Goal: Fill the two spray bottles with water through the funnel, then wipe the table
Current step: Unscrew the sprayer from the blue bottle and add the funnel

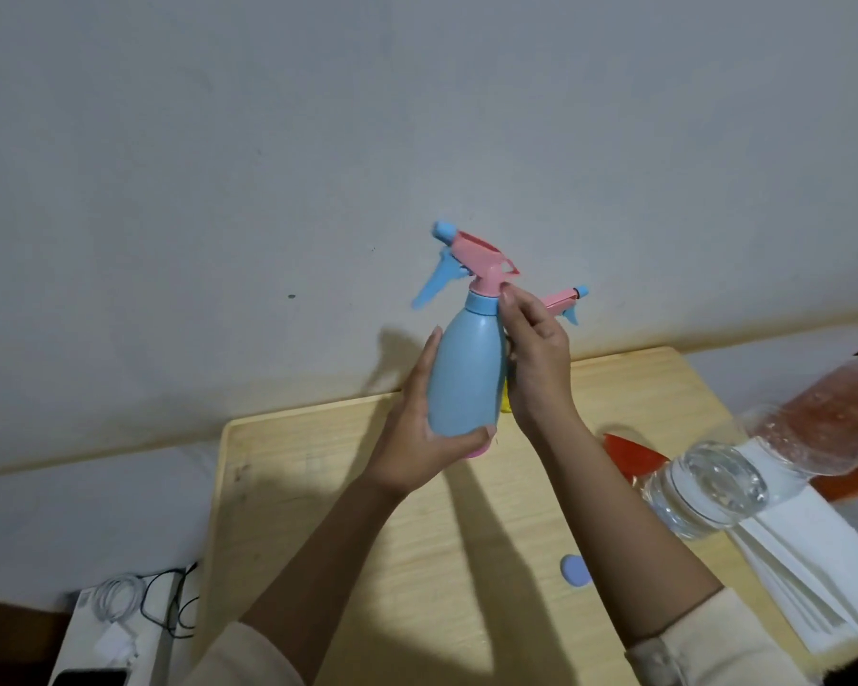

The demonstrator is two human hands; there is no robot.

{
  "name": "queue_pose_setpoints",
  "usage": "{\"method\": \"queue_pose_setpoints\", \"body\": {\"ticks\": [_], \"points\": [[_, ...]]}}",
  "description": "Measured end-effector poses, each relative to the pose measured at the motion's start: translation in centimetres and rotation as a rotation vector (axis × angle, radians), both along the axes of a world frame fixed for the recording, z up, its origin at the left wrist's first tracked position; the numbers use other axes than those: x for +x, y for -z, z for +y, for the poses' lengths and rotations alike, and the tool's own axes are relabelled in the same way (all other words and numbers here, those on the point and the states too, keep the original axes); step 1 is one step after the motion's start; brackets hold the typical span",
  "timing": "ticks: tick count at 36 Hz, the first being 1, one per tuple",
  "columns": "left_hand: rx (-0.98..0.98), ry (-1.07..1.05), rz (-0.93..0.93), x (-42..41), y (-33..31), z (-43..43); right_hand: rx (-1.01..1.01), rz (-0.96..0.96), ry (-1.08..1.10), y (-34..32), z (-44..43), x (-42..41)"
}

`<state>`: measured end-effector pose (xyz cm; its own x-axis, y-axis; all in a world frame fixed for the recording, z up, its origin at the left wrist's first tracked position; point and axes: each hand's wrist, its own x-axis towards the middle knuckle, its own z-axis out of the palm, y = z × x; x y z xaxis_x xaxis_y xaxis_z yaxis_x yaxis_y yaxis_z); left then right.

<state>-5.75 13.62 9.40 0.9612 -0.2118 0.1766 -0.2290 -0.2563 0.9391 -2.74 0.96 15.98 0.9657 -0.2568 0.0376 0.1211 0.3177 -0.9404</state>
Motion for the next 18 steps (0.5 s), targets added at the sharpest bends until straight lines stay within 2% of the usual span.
{"method": "queue_pose_setpoints", "body": {"ticks": [3,5,10,15,18], "points": [[0.028,-0.012,-0.012,-0.1,-0.1,-0.1,-0.057,-0.001,-0.077,0.1,0.1,-0.2],[0.032,-0.026,-0.006,-0.2,-0.2,0.0,-0.104,-0.005,-0.062,-0.3,0.4,-0.2],[0.003,-0.04,-0.01,-0.2,-0.3,-0.1,-0.053,-0.025,0.038,-0.7,1.1,-0.5],[0.005,-0.037,-0.037,-0.2,-0.3,0.1,-0.138,-0.033,-0.044,-0.4,1.1,-0.9],[0.023,-0.037,-0.033,-0.2,-0.2,0.0,-0.203,-0.064,-0.017,-0.3,1.4,-1.0]]}}
